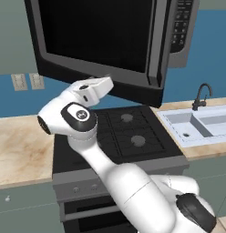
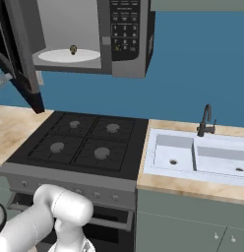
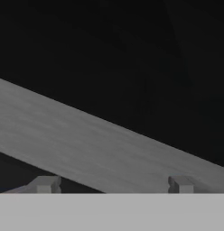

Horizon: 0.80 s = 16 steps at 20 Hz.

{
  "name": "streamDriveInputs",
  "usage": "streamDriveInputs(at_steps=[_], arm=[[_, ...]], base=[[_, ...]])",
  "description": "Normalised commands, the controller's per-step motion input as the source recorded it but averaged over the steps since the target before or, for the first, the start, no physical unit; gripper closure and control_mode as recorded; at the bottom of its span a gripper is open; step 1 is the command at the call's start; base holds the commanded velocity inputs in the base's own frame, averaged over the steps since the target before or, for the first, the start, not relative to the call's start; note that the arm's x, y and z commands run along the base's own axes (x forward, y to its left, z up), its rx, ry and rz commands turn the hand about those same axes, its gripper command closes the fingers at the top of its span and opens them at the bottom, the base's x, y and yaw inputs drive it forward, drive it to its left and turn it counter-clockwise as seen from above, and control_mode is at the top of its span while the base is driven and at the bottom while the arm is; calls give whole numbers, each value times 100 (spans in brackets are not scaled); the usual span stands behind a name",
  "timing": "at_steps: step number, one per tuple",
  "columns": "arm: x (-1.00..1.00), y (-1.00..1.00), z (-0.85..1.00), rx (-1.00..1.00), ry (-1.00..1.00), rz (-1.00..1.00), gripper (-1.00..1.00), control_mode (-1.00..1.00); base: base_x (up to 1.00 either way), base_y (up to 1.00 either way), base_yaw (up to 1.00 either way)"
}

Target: Close the microwave door.

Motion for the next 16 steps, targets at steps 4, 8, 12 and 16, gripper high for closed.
streamDriveInputs(at_steps=[4, 8, 12, 16], arm=[[56, 0, 9, 0, 10, 14, -100, -100], [49, -4, 6, 0, 7, 12, -100, -100], [40, 0, 3, 0, 1, 9, -100, -100], [42, 0, 0, 0, 0, 11, -100, -100]], base=[[0, 0, 0], [0, 0, 0], [0, 0, 0], [0, 0, 0]])
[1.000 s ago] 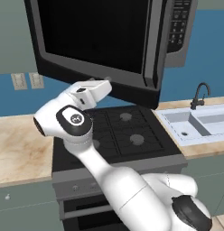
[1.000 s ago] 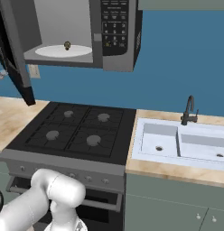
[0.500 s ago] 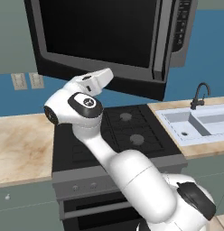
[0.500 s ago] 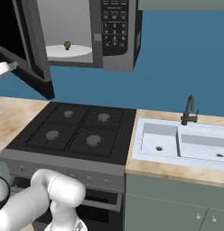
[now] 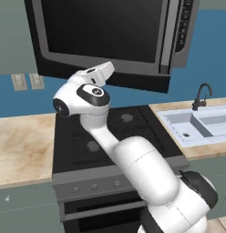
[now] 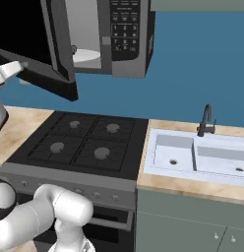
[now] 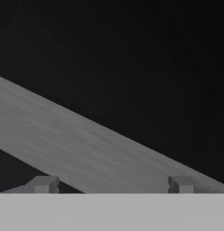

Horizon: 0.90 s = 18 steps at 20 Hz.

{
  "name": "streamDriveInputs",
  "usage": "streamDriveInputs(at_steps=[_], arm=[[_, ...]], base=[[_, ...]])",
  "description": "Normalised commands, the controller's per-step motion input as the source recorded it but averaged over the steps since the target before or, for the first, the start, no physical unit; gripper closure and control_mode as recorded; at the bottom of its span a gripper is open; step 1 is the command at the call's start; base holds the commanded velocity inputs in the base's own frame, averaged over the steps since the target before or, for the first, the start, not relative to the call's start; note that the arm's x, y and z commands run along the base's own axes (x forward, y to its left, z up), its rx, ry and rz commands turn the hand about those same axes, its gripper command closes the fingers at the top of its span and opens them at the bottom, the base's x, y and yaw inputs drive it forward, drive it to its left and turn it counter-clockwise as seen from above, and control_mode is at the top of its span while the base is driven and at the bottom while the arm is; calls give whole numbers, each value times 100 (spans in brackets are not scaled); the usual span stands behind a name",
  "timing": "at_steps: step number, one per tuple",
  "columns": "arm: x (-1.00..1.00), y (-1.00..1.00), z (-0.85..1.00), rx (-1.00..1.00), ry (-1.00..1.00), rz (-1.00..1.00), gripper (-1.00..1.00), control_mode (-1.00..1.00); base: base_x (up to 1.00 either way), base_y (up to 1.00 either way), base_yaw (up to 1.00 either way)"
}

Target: Close the microwave door.

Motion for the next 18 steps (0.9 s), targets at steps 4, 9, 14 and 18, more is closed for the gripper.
streamDriveInputs(at_steps=[4, 9, 14, 18], arm=[[42, 0, 0, 0, 0, 11, -100, -100], [39, 0, 3, 0, 6, 7, -100, -100], [33, 0, 2, 0, 11, 3, -100, -100], [32, -4, 0, 0, 2, 3, -100, -100]], base=[[0, 0, 0], [0, 0, 0], [0, 0, 0], [0, 0, 0]])
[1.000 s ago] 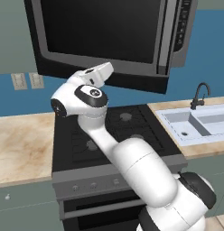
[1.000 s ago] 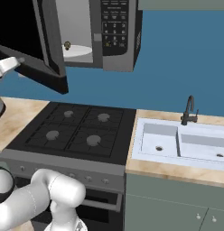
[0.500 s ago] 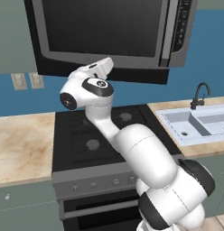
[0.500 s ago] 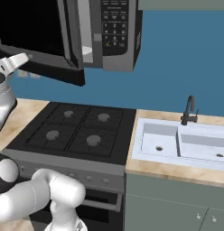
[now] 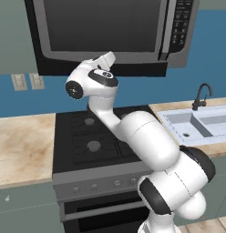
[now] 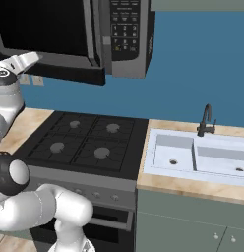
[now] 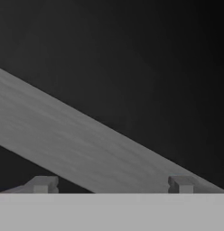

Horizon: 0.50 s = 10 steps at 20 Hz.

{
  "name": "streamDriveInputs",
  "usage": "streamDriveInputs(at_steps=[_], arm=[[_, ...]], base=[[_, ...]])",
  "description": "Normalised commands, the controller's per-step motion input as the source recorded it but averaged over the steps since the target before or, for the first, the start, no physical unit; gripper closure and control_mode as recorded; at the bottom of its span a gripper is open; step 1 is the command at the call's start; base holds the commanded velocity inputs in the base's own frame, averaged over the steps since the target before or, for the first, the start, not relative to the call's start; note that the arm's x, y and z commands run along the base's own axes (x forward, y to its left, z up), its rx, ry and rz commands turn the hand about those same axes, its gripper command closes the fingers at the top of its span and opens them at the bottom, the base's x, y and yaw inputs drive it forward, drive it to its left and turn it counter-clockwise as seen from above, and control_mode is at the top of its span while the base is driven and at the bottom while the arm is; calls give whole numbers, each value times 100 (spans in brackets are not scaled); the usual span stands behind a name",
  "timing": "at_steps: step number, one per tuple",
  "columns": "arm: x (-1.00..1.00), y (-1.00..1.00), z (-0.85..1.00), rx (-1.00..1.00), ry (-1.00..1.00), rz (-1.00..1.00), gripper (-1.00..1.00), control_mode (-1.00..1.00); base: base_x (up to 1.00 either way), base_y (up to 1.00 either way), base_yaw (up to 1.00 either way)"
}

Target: Close the microwave door.

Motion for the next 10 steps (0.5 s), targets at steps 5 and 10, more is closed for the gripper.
streamDriveInputs(at_steps=[5, 10], arm=[[28, -6, 0, 0, 0, 2, -100, -100], [23, -9, 0, 0, 0, 2, -100, -100]], base=[[0, 0, 0], [0, 0, 0]])
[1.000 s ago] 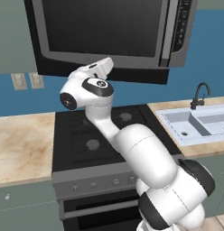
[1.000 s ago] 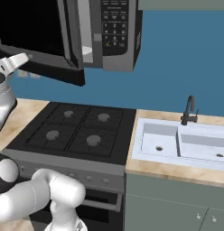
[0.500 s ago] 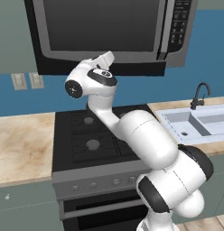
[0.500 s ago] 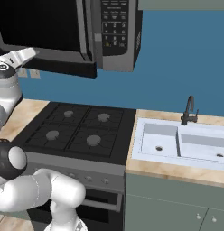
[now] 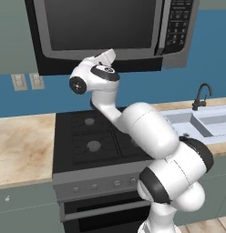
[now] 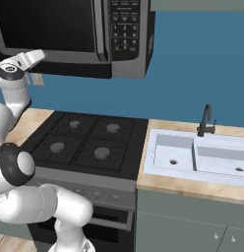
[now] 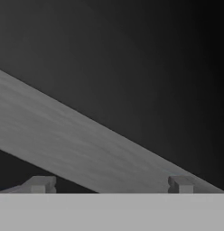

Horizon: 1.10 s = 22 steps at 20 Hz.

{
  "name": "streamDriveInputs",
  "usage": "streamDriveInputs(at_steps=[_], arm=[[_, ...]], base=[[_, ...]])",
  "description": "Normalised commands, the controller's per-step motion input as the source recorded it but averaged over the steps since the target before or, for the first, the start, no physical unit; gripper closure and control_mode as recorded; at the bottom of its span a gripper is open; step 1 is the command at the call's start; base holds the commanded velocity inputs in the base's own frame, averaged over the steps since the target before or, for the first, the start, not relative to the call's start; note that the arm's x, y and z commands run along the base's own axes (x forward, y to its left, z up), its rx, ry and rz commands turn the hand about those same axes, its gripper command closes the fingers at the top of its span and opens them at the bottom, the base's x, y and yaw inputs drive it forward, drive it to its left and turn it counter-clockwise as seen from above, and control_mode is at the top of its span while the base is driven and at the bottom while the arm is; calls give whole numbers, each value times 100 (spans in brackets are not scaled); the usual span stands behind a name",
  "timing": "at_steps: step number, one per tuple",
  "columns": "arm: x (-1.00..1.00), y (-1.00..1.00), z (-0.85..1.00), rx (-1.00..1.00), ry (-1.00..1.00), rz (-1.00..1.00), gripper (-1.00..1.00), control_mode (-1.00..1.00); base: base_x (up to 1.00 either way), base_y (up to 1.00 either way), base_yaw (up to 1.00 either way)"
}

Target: Close the microwave door.

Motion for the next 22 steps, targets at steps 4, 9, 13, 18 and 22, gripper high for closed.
streamDriveInputs(at_steps=[4, 9, 13, 18, 22], arm=[[17, -8, 0, 0, 0, 2, -100, -100], [13, -5, 0, 0, 1, 1, -100, -100], [19, -3, 0, 0, 1, 0, -100, -100], [23, -7, 0, 0, 1, 0, -100, -100], [1, -4, 3, 0, 0, 0, -100, -100]], base=[[0, 0, 0], [0, 0, 0], [0, 0, 0], [0, 0, 0], [0, 0, 0]])
